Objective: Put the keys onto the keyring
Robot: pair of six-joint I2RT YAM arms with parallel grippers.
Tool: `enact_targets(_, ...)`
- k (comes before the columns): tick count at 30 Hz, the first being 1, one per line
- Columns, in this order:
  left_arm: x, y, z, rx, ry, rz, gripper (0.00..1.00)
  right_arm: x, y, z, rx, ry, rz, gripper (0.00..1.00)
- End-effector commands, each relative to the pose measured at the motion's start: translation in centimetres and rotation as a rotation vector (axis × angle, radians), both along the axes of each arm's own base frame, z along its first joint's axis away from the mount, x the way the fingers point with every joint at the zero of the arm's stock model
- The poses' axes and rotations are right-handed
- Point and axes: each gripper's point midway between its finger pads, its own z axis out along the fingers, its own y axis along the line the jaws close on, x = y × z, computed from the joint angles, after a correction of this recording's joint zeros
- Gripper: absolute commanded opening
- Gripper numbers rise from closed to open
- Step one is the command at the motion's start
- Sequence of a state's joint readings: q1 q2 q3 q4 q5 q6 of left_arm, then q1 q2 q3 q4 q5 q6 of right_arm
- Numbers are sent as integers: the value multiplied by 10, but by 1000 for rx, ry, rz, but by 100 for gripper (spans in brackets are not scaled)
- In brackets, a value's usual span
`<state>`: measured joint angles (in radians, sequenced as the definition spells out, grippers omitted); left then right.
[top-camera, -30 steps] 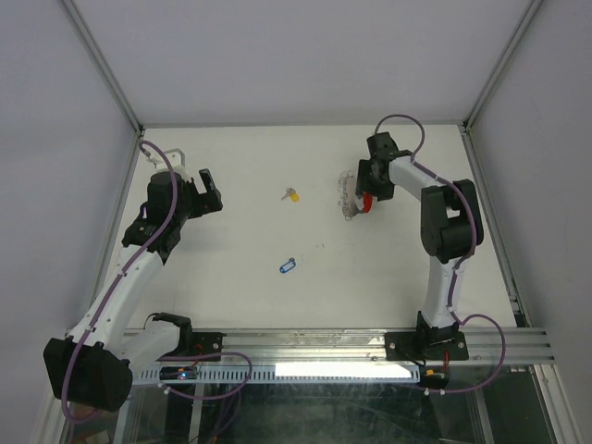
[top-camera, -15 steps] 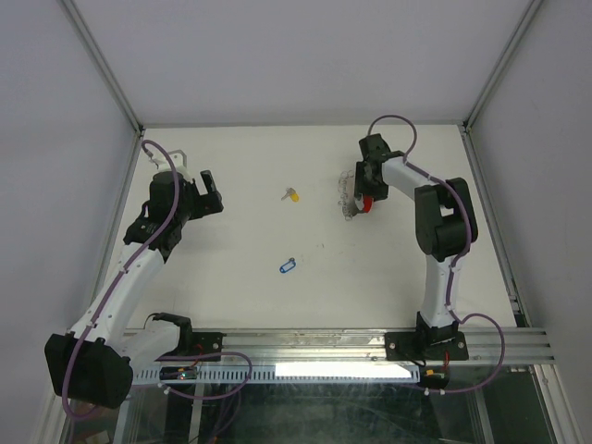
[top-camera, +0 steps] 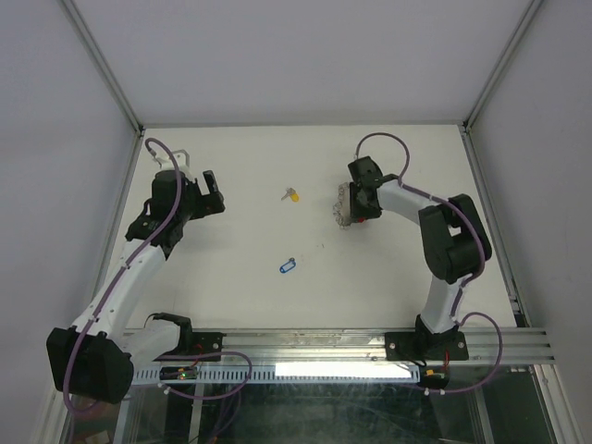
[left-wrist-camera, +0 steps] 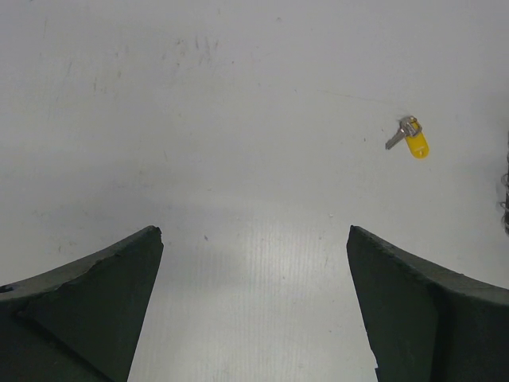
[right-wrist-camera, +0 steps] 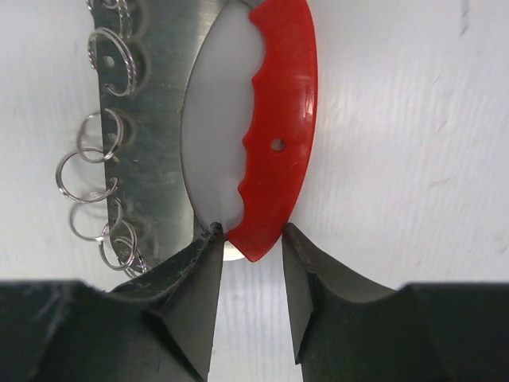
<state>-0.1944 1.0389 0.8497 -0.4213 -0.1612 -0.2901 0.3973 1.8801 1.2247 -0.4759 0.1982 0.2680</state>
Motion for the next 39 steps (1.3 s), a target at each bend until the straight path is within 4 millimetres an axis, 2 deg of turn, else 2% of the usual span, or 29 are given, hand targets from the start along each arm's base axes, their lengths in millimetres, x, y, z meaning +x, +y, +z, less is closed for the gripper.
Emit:
enact_targets(1, 11, -13, 25, -30, -67, -65, 99, -48, 1, -10, -49, 59, 48, 38)
enact_targets(8, 9, -29, 20, -46, -48, -102, 99, -103, 3, -14, -60, 94, 90, 36)
enact_targets(12, 3, -33, 14, -68, -35, -109, 99, -131, 9, -6, -6, 105, 102, 36)
enact_targets(15, 1, -33, 12, -77, -34, -103, 99, -141, 8, 6, 27, 84, 86, 37)
enact_targets(18, 0, -31, 12, -75, -34, -92, 99, -135, 3, 28, 38, 12, 60, 40)
enact_targets(21, 1, -32, 14, -76, -38, -93, 99, -119, 0, 47, 56, -44, 38, 44)
enact_targets(24, 2, -33, 19, -92, -53, -93, 99, -102, -2, 56, 77, -68, 27, 46)
enact_targets(30, 0, -23, 30, -133, -110, -7, 99, -82, 4, 52, 86, -53, 56, 48)
enact_targets(34, -4, -19, 31, -135, -120, 10, 99, -76, 10, 43, 96, -31, 87, 48)
enact_targets(39, -7, -23, 29, -153, -113, -1, 99, -75, 9, 36, 74, -8, 89, 48)
